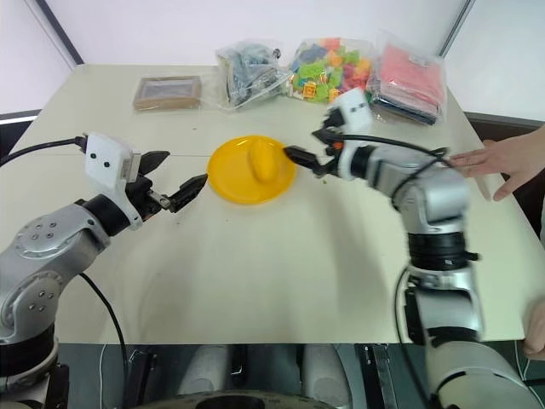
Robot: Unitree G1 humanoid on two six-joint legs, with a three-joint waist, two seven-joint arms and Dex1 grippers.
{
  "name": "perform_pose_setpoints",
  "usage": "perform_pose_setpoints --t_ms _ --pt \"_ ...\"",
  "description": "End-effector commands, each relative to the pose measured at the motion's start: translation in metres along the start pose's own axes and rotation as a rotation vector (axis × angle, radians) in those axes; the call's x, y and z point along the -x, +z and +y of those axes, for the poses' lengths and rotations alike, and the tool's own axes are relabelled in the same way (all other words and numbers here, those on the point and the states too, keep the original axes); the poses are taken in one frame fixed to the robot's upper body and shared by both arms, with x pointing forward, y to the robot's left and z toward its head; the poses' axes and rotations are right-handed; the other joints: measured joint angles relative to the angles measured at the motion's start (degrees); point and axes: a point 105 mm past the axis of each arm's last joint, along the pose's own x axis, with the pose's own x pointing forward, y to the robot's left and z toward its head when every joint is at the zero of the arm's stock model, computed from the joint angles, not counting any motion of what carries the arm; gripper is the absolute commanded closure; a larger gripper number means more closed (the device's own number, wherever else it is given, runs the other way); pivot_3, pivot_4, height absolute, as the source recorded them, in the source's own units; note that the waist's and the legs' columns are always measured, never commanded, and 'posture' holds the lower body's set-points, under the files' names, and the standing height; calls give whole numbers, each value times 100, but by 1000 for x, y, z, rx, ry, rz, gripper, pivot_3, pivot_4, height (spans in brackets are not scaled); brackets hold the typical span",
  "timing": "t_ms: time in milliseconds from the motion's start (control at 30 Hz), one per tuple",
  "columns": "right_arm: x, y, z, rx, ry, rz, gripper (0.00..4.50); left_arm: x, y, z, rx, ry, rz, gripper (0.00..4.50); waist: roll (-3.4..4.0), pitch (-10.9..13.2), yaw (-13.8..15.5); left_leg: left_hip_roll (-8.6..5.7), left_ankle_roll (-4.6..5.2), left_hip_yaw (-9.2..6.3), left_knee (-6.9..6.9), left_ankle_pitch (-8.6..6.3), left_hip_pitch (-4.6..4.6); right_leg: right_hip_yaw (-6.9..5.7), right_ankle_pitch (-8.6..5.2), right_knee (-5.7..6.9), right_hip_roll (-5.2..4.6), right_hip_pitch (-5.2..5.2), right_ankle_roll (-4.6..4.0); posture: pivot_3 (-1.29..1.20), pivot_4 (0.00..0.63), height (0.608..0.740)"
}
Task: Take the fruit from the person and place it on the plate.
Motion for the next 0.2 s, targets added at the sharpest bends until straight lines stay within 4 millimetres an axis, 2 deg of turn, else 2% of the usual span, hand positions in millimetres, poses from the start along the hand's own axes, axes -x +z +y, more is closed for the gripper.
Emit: perform_pose_setpoints --t_ms 33,100,200 --pt "42 28 1 112 52 -79 46 5 12 7 -33 16 -47 0 2 1 -8 0 0 0 -1 0 1 0 0 0 0 0 0 0 150 731" --pt "55 28 0 117 53 -78 46 6 13 6 -33 5 -51 0 2 1 -15 2 0 1 -1 0 5 2 0 1 2 0 -1 0 150 731" --pt "63 26 0 104 55 -67 46 5 14 7 -30 1 -57 0 2 1 -14 3 0 1 -1 0 6 3 0 2 5 0 -1 0 150 731"
